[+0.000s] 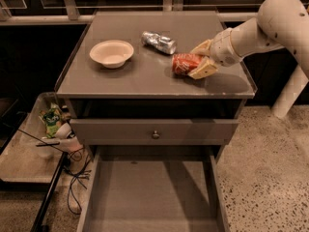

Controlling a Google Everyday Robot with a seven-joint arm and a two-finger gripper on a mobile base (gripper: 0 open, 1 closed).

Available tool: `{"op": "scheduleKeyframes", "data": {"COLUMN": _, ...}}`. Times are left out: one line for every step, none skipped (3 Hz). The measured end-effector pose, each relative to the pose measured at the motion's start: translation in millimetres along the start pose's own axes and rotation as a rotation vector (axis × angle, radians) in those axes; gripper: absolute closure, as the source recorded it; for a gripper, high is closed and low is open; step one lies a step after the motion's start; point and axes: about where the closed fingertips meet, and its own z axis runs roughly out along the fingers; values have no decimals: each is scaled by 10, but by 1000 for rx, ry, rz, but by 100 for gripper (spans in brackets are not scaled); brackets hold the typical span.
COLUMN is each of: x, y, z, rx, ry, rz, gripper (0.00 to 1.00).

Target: Pick coke can from middle drawer and place on counter

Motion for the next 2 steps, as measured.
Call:
{"op": "scheduleKeyframes", "data": {"x": 0, "y": 0, "z": 0, "rx": 0, "ry": 0, "rz": 0, "gripper": 13}}
{"op": "scheduleKeyframes", "data": {"x": 0, "y": 0, "z": 1, "rx": 0, "ry": 0, "rz": 0, "gripper": 0}}
